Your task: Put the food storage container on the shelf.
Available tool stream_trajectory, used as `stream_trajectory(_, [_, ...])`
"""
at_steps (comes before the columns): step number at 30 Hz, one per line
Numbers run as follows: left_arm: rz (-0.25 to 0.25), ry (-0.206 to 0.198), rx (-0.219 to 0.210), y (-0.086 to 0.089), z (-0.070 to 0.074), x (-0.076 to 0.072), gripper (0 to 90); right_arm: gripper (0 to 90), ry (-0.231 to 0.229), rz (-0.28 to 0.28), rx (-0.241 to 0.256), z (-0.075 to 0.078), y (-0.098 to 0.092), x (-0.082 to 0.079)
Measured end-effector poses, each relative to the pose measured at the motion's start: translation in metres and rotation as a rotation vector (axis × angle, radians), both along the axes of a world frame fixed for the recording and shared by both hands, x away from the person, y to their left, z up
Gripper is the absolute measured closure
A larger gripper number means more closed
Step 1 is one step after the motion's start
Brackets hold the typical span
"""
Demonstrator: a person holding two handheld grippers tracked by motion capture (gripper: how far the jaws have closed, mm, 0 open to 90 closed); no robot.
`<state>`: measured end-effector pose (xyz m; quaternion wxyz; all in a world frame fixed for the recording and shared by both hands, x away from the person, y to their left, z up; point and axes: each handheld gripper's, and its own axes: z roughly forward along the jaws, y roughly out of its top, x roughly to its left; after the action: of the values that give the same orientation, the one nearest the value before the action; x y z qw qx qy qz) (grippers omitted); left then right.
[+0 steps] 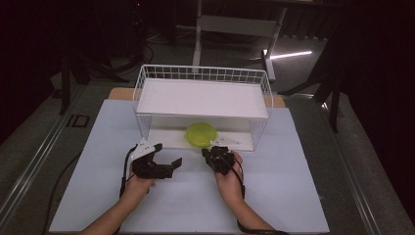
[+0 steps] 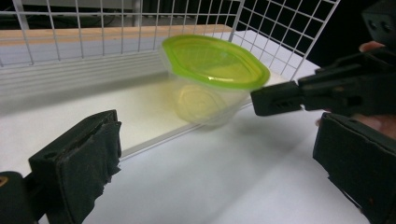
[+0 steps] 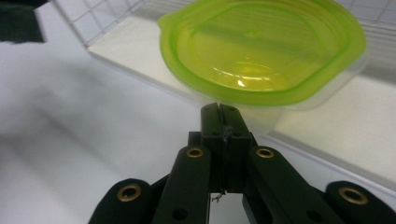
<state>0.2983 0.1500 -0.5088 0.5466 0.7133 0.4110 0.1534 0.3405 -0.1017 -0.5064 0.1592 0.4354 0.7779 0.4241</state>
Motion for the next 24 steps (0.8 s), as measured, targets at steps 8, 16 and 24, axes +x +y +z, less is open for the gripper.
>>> stream_trajectory(8, [-0.005, 0.009, 0.002, -0.003, -0.006, 0.0, 2.1, 90.0, 0.001, -0.035, -0.021, -0.006, 0.001, 0.016])
stream_trajectory(16, [-0.012, 0.005, 0.011, -0.005, -0.007, 0.0, 2.0, 89.7, -0.003, -0.071, -0.021, -0.004, 0.006, 0.034])
stream_trajectory(24, [-0.017, -0.001, 0.014, -0.005, -0.005, -0.001, 2.1, 86.4, -0.004, -0.067, -0.037, -0.003, 0.007, 0.034])
